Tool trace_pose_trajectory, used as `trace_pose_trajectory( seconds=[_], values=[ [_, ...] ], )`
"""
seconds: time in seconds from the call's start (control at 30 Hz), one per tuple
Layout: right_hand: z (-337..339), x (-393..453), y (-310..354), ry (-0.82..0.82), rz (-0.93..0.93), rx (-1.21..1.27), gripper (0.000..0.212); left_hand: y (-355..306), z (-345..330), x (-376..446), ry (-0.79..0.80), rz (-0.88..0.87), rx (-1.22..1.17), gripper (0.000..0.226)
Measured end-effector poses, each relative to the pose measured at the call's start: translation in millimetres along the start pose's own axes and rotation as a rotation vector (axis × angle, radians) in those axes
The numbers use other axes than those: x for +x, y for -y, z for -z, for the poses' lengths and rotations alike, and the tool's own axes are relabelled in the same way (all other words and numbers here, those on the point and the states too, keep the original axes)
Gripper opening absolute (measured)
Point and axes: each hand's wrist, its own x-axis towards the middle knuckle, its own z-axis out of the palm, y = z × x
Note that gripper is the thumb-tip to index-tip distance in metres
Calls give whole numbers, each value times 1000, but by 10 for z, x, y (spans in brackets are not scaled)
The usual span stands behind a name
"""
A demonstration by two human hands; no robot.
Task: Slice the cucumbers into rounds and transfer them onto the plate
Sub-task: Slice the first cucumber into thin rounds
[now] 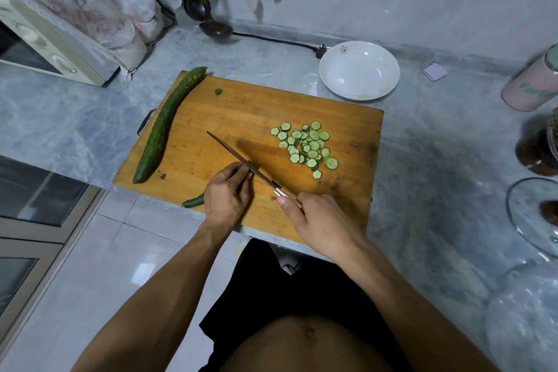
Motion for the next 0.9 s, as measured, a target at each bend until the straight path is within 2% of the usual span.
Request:
trace_pose_trajectory(
  seconds=[0.3, 0.6, 0.9],
  values=[
    [40, -12, 58, 35, -25, -25, 50, 49, -66, -23, -15, -26, -23, 31],
    [39, 80, 214, 101, -136, 25, 56, -35, -76, -32, -84, -61, -57, 18],
    [-133, 192, 235, 69, -154, 18, 50, 32, -92, -71, -22, -42, -34, 19]
  ],
)
